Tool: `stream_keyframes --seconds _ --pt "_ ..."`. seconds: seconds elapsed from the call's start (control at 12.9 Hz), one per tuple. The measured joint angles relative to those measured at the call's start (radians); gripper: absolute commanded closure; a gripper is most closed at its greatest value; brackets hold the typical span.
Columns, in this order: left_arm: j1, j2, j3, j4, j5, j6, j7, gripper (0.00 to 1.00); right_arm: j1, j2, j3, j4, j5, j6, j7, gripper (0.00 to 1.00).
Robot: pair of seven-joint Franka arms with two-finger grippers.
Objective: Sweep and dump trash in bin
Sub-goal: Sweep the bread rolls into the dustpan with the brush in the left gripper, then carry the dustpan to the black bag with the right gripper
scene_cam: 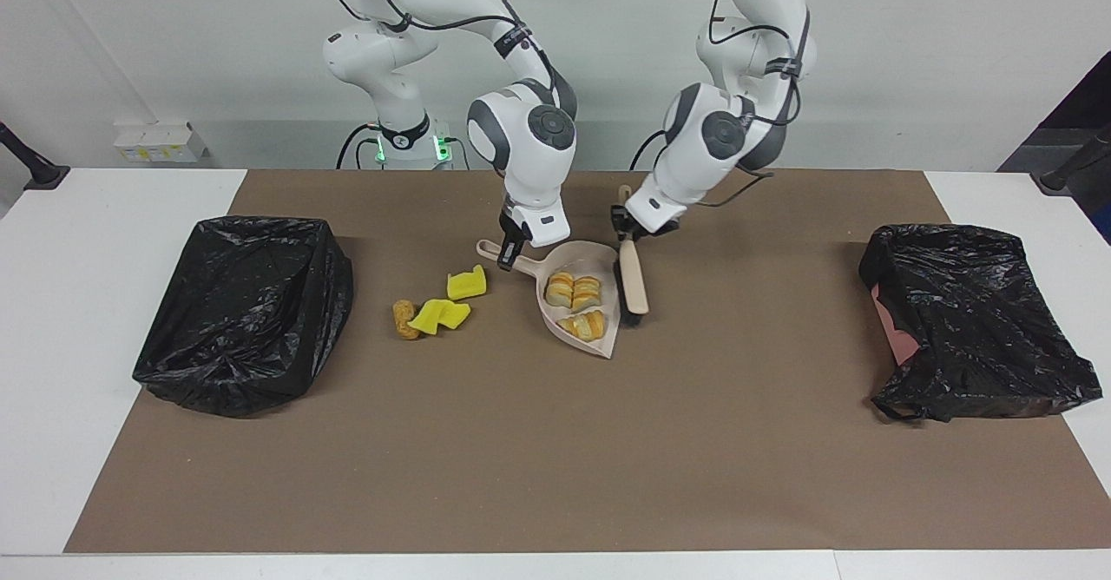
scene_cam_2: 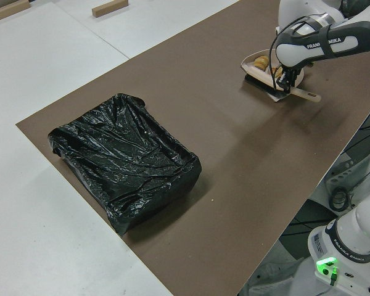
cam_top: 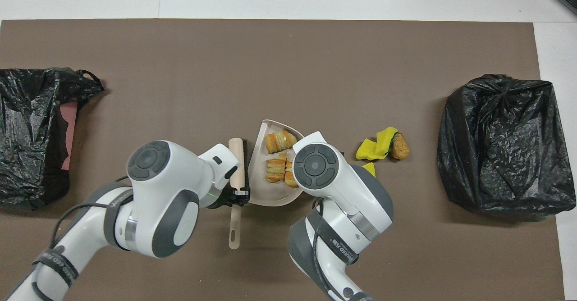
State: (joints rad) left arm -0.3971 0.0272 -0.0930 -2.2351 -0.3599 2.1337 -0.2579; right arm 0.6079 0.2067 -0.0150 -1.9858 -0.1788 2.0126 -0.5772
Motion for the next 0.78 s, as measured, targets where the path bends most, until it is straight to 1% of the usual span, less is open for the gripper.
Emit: stream_keyframes --seconds 0.16,0.23,0.39,0.62,0.78 --pt "0.077 0.012 0.007 0.047 0.092 -0.06 0.008 1.0 -0.001 -0.001 0.0 0.003 0.0 0.0 0.0 1.0" --pt "0.096 0.016 0.007 0.071 0.136 -0.087 0.009 1.0 -0.003 -0.003 0.0 0.007 0.0 -0.001 0.0 1.0" --pt "0.1 0.015 0.0 0.108 0.197 -0.14 0.008 1.0 -0.024 -0.027 -0.001 0.018 0.0 -0.006 0.0 1.0" --pt "0.052 0.0 -0.02 0.121 0.218 -0.194 -0.05 1.0 -0.129 -0.127 -0.003 0.036 0.005 -0.061 -0.026 1.0" --pt "-0.019 -0.01 -0.024 0.119 0.219 -0.206 -0.147 1.0 -0.207 -0.191 -0.006 0.055 0.008 -0.111 -0.073 1.0"
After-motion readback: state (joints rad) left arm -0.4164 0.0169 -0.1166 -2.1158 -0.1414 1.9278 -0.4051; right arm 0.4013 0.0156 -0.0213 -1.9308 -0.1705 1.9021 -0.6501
